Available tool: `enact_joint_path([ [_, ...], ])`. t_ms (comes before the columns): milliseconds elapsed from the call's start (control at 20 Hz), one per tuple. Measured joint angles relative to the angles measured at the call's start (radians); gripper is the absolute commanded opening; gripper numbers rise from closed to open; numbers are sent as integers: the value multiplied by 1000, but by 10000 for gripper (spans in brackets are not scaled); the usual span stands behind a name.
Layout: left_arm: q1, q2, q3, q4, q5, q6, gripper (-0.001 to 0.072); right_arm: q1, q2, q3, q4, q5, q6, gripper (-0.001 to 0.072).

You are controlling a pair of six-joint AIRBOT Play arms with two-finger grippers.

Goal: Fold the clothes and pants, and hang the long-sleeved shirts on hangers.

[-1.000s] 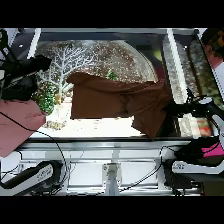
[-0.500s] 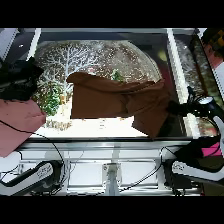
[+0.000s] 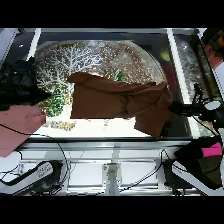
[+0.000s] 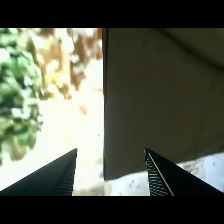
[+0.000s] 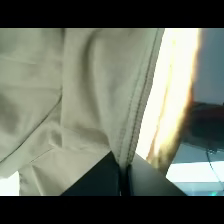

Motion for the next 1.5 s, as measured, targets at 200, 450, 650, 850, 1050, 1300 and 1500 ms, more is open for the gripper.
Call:
enact_joint_path([
  [200, -36, -1, -136, 0, 14, 71, 465, 0, 15, -5, -1, -1, 0, 16],
  [450, -146, -20, -196, -1, 51, 109, 465, 0, 20, -7, 0, -2, 0, 16],
  [650, -201, -69, -206, -1, 119, 85, 464, 0, 21, -7, 0, 1, 0, 16],
  [850, -206, -114, -208, -1, 168, 65, 462, 0, 21, -7, 0, 2, 0, 16],
  [1050, -211, -156, -208, -9, 186, 58, 461, 0, 21, -7, 0, 2, 0, 16],
  [1300, -214, -209, -208, -29, 182, 58, 461, 0, 21, -7, -1, 2, 0, 16],
  [1500, -223, -226, -208, -34, 174, 58, 459, 0, 21, -7, 0, 2, 0, 16],
])
